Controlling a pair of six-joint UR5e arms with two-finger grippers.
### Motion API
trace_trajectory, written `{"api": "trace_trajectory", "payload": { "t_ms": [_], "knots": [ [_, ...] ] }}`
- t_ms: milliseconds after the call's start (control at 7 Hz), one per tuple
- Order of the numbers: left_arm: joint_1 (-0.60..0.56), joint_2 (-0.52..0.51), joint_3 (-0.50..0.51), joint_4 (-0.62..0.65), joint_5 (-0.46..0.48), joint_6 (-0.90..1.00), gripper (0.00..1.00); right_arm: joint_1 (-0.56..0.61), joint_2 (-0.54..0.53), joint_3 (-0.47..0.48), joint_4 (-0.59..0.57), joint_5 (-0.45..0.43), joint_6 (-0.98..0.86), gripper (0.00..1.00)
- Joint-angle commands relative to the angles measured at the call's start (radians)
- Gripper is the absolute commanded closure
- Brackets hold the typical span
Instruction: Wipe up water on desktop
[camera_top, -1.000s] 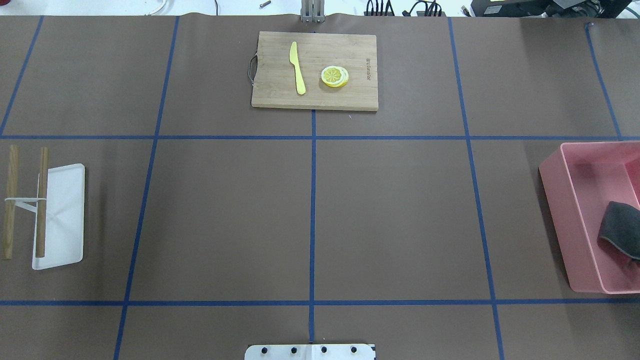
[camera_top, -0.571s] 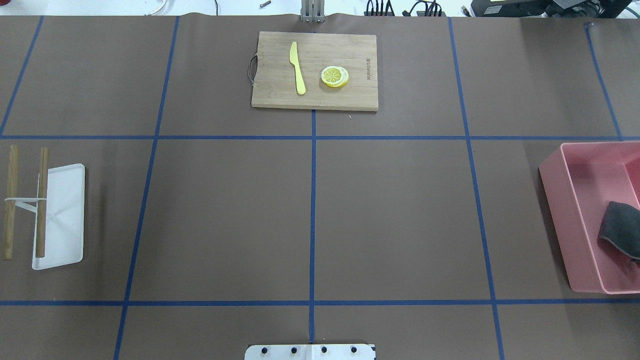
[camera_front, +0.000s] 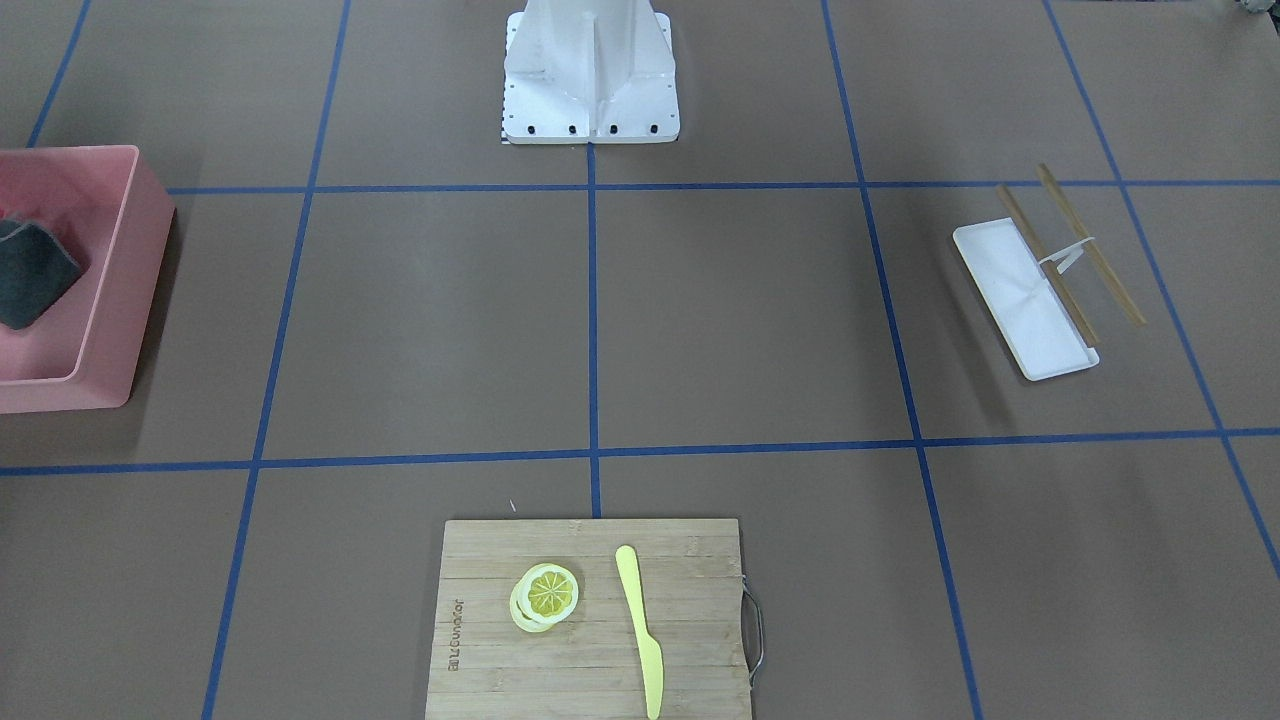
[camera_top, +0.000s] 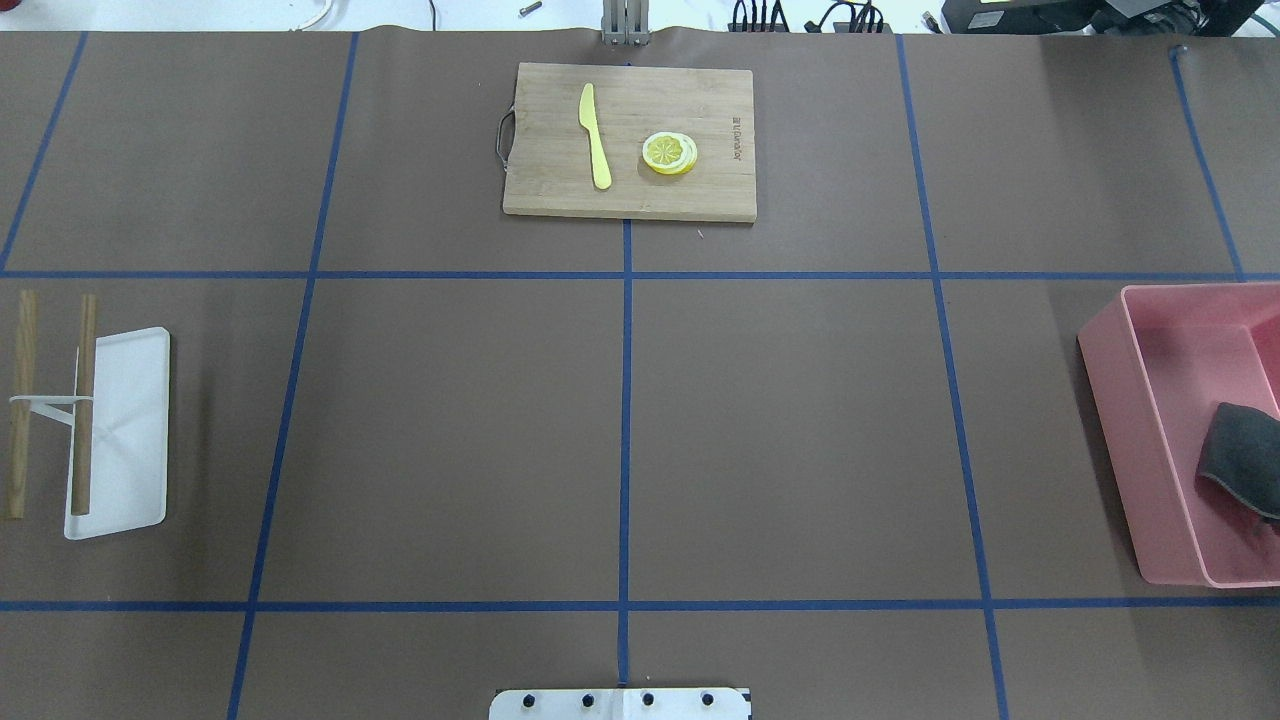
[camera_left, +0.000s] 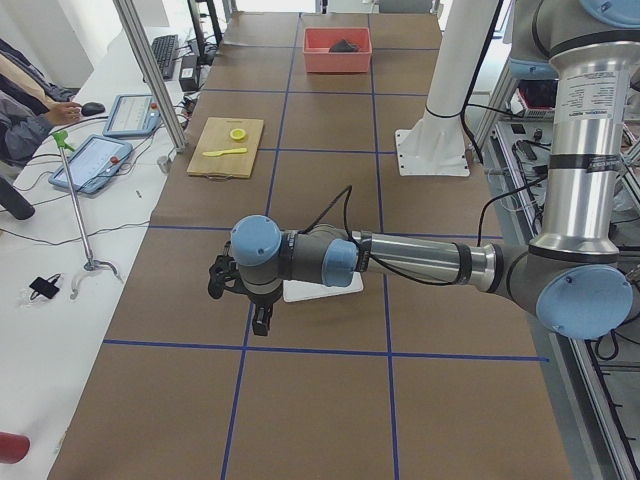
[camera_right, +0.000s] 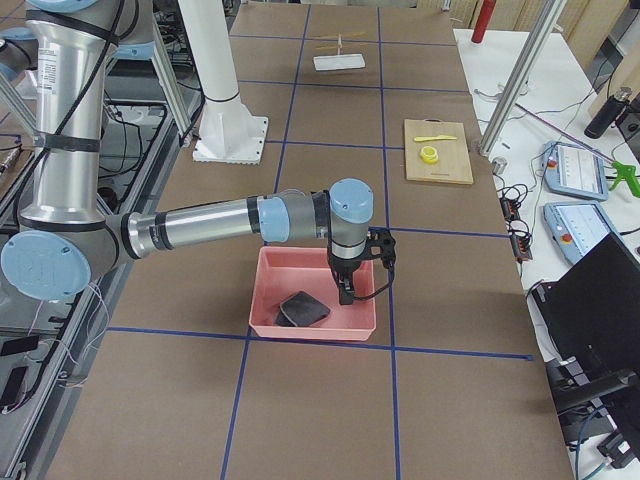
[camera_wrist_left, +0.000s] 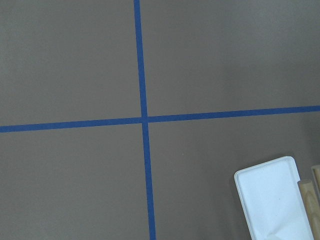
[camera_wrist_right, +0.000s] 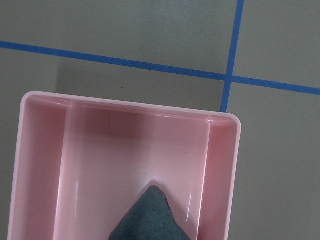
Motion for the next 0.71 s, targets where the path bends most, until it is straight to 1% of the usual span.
{"api": "trace_trajectory", "payload": {
  "t_ms": [0, 571],
  "knots": [
    [-0.001, 0.004, 0.01, -0.005, -0.001, 0.0, 0.02, 0.0, 0.001, -0.007, 0.0, 0.0, 0.0, 0.0],
    [-0.002, 0.009, -0.009, -0.007, -0.01, -0.006, 0.02, -0.001, 0.009, -0.005, 0.006, 0.011, 0.0, 0.0]
  ]
}}
